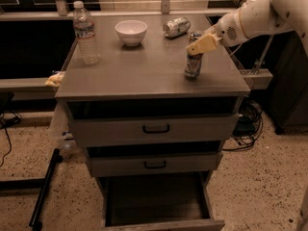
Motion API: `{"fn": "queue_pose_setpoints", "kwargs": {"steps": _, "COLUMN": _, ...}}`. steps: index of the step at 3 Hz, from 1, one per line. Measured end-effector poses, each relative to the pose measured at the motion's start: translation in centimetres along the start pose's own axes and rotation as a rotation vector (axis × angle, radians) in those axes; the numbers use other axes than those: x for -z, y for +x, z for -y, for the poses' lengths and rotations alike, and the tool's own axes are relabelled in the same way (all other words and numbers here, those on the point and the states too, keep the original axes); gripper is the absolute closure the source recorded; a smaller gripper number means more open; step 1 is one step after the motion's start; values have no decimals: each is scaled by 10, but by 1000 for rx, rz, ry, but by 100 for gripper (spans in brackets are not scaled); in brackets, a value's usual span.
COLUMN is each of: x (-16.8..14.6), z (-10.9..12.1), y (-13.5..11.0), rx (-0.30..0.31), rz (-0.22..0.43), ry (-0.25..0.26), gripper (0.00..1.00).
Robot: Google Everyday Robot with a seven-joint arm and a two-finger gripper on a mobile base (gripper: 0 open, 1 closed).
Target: Pick redbull can from bottom drawer and place on counter
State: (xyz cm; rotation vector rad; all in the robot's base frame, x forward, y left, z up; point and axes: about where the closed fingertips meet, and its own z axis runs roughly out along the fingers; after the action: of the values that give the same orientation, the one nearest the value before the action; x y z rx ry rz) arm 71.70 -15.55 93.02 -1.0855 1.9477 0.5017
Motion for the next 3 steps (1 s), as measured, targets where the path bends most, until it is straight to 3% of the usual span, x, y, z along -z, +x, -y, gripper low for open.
{"fn": "queue_pose_setpoints", "kwargs": {"steps": 1, "x": -5, "z": -1, "y": 8, "rx": 4, "rz": 11, "ry": -4, "gripper": 99}}
{"fn": "queue_pose_setpoints", "kwargs": {"steps": 3, "x": -9, "z": -6, "y": 16, "rx": 29, "rz": 28, "ry": -9, "gripper": 57}}
